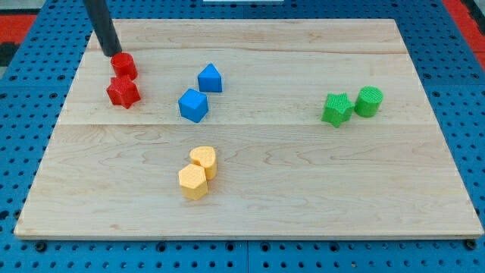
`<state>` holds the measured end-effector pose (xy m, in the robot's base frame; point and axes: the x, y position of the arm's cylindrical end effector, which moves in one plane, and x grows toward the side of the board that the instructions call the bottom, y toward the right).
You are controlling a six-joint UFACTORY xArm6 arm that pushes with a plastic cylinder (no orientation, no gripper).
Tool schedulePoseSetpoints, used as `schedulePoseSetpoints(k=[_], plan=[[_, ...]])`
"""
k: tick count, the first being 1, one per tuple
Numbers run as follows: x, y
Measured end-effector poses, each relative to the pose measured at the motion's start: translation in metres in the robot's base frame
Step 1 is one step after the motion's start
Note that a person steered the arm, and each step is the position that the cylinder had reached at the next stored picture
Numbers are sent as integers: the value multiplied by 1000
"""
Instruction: Move the red circle to the top left of the red star
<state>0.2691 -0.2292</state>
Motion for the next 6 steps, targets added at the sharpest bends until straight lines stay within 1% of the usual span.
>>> schedulePoseSetpoints(k=[1,2,3,4,5,6], plan=[[19,14],[69,38],[85,46],[70,62],[100,116],[141,115]])
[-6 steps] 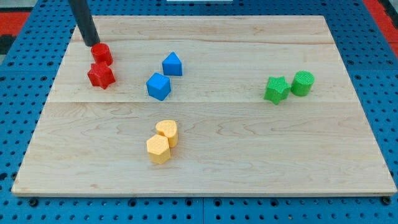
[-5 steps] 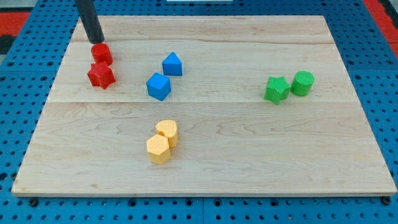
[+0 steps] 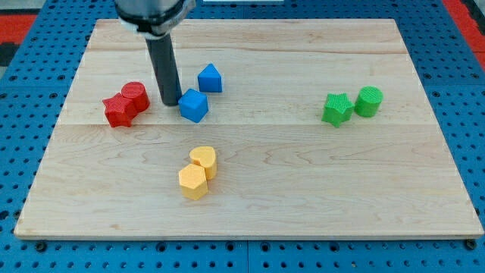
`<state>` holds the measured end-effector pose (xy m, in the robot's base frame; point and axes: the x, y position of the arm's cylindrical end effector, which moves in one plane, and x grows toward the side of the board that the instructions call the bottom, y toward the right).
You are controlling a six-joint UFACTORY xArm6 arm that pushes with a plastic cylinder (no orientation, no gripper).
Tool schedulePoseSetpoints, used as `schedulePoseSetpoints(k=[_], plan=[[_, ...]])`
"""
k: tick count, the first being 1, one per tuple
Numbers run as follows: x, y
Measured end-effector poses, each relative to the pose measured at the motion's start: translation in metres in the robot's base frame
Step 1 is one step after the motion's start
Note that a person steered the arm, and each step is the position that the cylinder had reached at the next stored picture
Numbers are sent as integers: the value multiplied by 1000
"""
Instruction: Move the red circle to the top left of the red star
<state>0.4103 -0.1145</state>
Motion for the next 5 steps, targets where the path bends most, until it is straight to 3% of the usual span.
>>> schedulePoseSetpoints(k=[1,5], plan=[[4,-26],[-49,-50]])
